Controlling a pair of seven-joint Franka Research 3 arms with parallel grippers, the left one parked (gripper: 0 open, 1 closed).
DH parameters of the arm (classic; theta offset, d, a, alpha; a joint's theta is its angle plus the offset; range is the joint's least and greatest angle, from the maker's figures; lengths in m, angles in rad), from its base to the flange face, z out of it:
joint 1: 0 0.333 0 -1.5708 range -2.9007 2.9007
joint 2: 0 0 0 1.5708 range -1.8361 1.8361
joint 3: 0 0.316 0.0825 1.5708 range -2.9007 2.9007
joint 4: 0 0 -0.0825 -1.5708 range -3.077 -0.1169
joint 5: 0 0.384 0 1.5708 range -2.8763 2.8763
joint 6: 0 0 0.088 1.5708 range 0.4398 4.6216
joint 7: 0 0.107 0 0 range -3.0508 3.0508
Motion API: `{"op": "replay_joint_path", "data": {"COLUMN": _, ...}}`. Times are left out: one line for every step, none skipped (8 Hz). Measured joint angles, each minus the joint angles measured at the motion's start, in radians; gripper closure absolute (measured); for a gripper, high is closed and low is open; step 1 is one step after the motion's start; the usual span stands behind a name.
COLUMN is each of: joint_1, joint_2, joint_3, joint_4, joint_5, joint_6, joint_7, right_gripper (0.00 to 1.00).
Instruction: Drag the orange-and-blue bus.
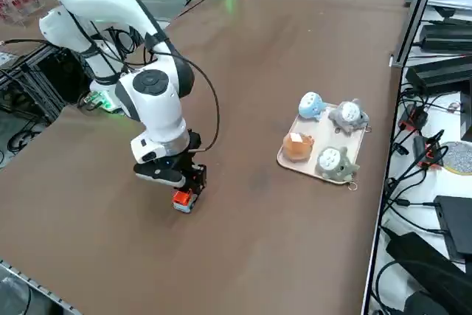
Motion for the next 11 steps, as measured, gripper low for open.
{"op": "replay_joint_path", "data": {"joint_1": 0.000, "joint_2": 0.000, "joint_3": 0.002, "joint_4": 0.000, "joint_5": 0.000, "joint_6": 0.000, "joint_7": 0.001, "right_gripper": 0.44}}
{"op": "replay_joint_path", "data": {"joint_1": 0.001, "joint_2": 0.000, "joint_3": 0.002, "joint_4": 0.000, "joint_5": 0.000, "joint_6": 0.000, "joint_7": 0.001, "right_gripper": 0.44}}
{"op": "replay_joint_path", "data": {"joint_1": 0.001, "joint_2": 0.000, "joint_3": 0.003, "joint_4": 0.000, "joint_5": 0.000, "joint_6": -0.001, "joint_7": 0.001, "right_gripper": 0.44}}
{"op": "replay_joint_path", "data": {"joint_1": 0.001, "joint_2": 0.001, "joint_3": 0.003, "joint_4": 0.000, "joint_5": 0.000, "joint_6": -0.001, "joint_7": 0.003, "right_gripper": 0.44}}
{"op": "replay_joint_path", "data": {"joint_1": 0.002, "joint_2": 0.001, "joint_3": 0.003, "joint_4": 0.000, "joint_5": 0.000, "joint_6": -0.002, "joint_7": 0.013, "right_gripper": 0.44}}
{"op": "replay_joint_path", "data": {"joint_1": 0.005, "joint_2": 0.001, "joint_3": 0.004, "joint_4": 0.000, "joint_5": 0.000, "joint_6": -0.004, "joint_7": 0.034, "right_gripper": 0.44}}
{"op": "replay_joint_path", "data": {"joint_1": 0.011, "joint_2": 0.000, "joint_3": 0.004, "joint_4": 0.000, "joint_5": 0.000, "joint_6": -0.009, "joint_7": 0.060, "right_gripper": 0.44}}
{"op": "replay_joint_path", "data": {"joint_1": 0.018, "joint_2": 0.000, "joint_3": 0.004, "joint_4": 0.000, "joint_5": -0.001, "joint_6": -0.015, "joint_7": 0.078, "right_gripper": 0.44}}
{"op": "replay_joint_path", "data": {"joint_1": 0.031, "joint_2": -0.002, "joint_3": 0.004, "joint_4": 0.000, "joint_5": -0.001, "joint_6": -0.025, "joint_7": 0.097, "right_gripper": 0.44}}
{"op": "replay_joint_path", "data": {"joint_1": 0.055, "joint_2": -0.004, "joint_3": 0.004, "joint_4": -0.001, "joint_5": -0.002, "joint_6": -0.041, "joint_7": 0.127, "right_gripper": 0.44}}
{"op": "replay_joint_path", "data": {"joint_1": 0.088, "joint_2": -0.009, "joint_3": 0.005, "joint_4": -0.006, "joint_5": -0.005, "joint_6": -0.056, "joint_7": 0.159, "right_gripper": 0.44}}
